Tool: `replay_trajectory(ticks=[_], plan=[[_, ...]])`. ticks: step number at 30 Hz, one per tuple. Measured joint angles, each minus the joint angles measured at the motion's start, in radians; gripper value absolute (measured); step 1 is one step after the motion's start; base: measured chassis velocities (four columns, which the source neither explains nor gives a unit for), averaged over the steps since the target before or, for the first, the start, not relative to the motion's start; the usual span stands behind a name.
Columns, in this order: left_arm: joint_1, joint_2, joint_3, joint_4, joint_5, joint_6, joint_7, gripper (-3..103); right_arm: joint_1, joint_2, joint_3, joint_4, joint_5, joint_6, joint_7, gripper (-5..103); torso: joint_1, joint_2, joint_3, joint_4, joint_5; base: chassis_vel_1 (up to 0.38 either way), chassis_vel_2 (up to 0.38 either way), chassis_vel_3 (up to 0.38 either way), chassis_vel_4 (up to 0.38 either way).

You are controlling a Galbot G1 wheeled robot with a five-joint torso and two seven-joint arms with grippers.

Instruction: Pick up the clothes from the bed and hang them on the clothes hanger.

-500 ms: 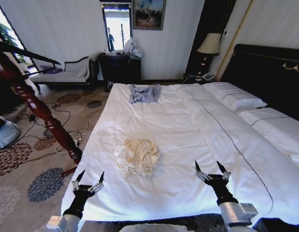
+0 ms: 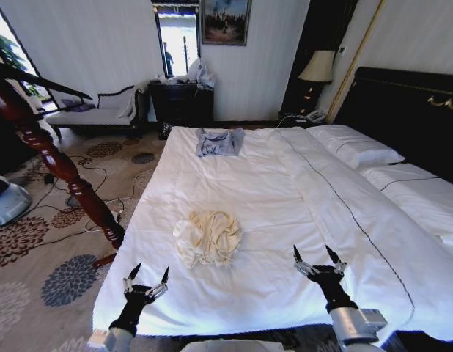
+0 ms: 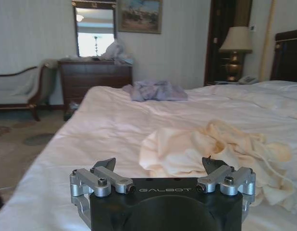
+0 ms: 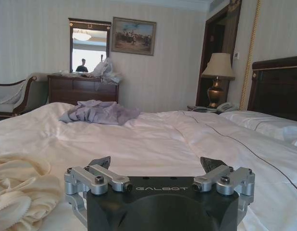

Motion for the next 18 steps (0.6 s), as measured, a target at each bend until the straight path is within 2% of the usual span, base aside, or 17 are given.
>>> replay_trajectory(ticks=[5, 9, 12, 15, 18], plan=[[-0.05, 0.05, 0.041, 0.01, -0.047, 0.049, -0.014, 100, 0.001, 0.005, -0.003, -0.006, 0.003, -0.003, 0.005, 100, 0.0, 0.0, 0.0, 0.0, 0.0, 0.0, 0.0, 0.0, 0.0], [-0.142, 0.11, 0.134, 0.042, -0.063, 0.104, -0.046, 100, 0.007, 0.012, -0.008, -0.015, 0.004, -0.008, 0.01, 100, 0.0, 0.0, 0.0, -0.0001, 0.0, 0.0, 0.0, 0.0, 0.0], [-0.183, 0.124, 0.168, 0.055, -0.067, 0.127, -0.059, 103, 0.016, 0.008, -0.012, -0.021, 0.01, -0.015, 0.012, 100, 0.0, 0.0, 0.0, -0.0002, -0.0001, 0.0, 0.0, 0.0, 0.0], [-0.221, 0.136, 0.189, 0.068, -0.074, 0.142, -0.067, 101, 0.024, 0.001, -0.016, -0.027, 0.018, -0.021, 0.015, 100, 0.0, 0.0, 0.0, 0.0006, 0.0, 0.0, 0.0, 0.0, 0.0], [-0.294, 0.166, 0.223, 0.092, -0.087, 0.152, -0.084, 99, 0.025, 0.0, -0.016, -0.036, 0.024, -0.023, 0.018, 100, 0.0, 0.0, 0.0, -0.0003, -0.0002, 0.0, 0.0, 0.0, 0.0]])
